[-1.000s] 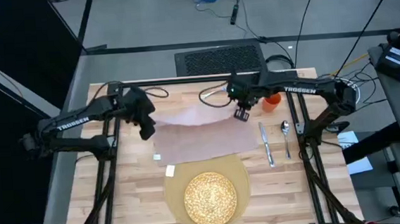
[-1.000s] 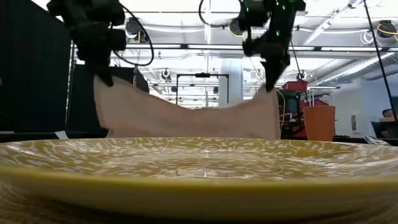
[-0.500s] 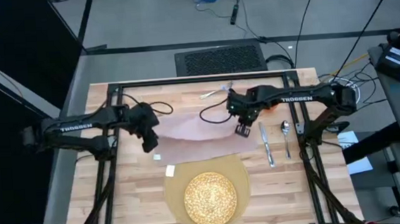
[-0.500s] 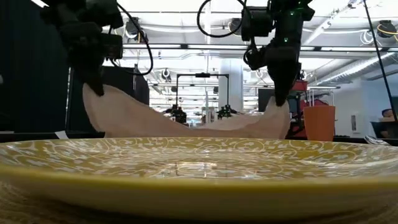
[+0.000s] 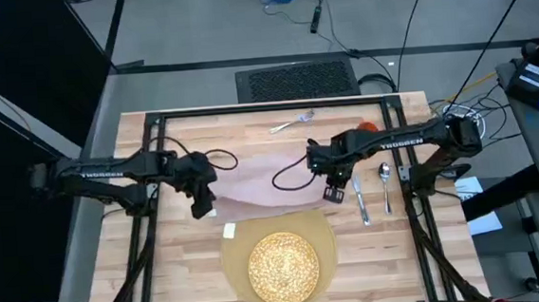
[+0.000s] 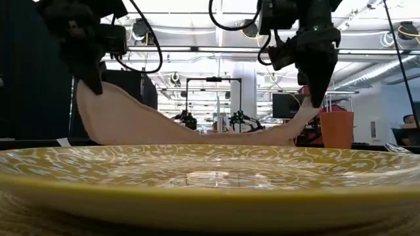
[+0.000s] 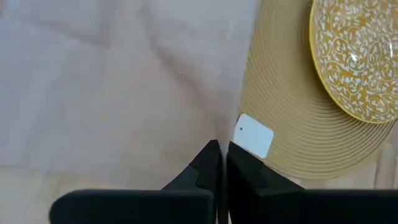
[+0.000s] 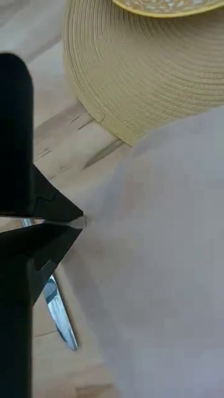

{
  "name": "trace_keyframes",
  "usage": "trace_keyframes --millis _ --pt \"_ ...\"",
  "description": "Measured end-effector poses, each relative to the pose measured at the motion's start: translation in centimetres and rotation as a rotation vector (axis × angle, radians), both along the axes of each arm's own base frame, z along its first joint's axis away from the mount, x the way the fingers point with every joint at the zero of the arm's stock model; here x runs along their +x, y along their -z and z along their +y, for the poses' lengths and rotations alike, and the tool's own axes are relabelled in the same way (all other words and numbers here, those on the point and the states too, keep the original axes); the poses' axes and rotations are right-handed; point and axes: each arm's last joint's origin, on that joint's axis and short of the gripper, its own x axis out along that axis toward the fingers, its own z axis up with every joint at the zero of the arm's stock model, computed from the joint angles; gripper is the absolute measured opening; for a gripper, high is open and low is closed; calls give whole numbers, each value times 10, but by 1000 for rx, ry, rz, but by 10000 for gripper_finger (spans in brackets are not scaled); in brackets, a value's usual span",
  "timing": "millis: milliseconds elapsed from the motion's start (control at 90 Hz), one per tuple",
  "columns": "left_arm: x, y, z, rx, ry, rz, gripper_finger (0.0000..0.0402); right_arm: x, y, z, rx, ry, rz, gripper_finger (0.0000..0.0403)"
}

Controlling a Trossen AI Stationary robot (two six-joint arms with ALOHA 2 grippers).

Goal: Set table place
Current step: Fold the brown table napkin

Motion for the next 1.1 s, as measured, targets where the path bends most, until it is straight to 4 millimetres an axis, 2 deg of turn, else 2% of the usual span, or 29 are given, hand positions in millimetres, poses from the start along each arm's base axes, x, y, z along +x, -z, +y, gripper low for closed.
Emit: trace_keyframes --millis 144,311,500,644,1100 --pt "2 0 -1 3 -12 -6 0 -1 0 -1 -23 8 7 0" --pt "3 0 -1 -5 -10 -14 0 -4 2 -15 -90 33 33 0" --pt "2 0 -1 -20 -1 -9 0 -14 17 -27 -93 50 84 0" --pt "2 0 -2 -24 1 -10 0 -17 24 -27 -84 52 94 0" --pt "3 0 -1 -16 -24 -10 4 -12 25 -27 -62 68 44 0"
